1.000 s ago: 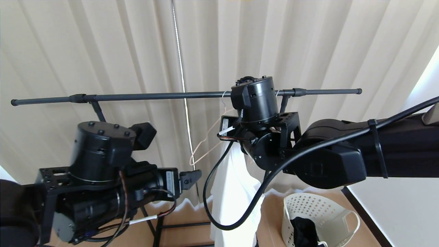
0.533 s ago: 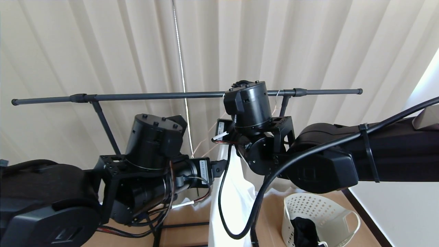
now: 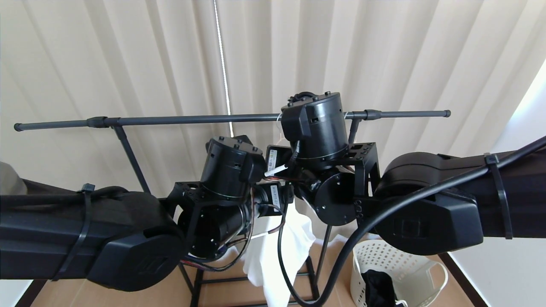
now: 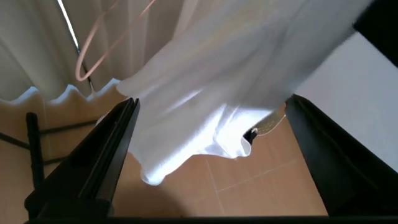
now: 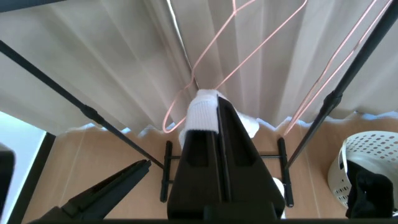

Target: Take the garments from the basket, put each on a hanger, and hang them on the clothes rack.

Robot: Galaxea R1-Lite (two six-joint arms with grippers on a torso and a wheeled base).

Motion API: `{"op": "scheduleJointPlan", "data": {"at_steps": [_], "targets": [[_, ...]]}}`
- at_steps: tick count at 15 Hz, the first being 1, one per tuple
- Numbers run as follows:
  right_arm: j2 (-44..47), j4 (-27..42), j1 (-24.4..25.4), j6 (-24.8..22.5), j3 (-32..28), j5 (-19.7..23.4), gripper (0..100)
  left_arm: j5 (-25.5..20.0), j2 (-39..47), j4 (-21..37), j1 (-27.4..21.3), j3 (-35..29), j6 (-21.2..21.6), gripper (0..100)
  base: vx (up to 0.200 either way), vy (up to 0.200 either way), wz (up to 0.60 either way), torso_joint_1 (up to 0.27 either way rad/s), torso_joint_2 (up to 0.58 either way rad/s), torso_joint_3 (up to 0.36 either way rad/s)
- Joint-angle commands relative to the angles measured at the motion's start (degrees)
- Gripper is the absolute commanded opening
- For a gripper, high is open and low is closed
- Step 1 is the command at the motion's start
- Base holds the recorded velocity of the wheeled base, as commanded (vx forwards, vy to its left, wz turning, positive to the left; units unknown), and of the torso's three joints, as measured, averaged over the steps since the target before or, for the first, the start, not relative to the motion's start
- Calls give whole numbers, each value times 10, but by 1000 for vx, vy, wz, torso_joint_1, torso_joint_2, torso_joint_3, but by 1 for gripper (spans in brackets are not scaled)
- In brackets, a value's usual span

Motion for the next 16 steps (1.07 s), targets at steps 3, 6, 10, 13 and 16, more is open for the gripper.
{"op": "scheduleJointPlan", "data": {"at_steps": [3,6,10,13,16], "targets": [[-21,0,1,-1,6,-1,0,22,3,0,1,-4,1,100,0,0,0,0,0,0],[-32,0,0,-1,13,-1,0,41,0,0,3,4,2,100,0,0,0,0,0,0],[-33,1,-4,-1,13,-1,0,54,-13,0,1,30,2,100,0,0,0,0,0,0],[-33,0,-4,-1,13,-1,0,55,-17,0,2,35,2,100,0,0,0,0,0,0],[-34,1,-4,-3,11,-1,0,55,-5,-1,5,27,11,100,0,0,0,0,0,0]]}}
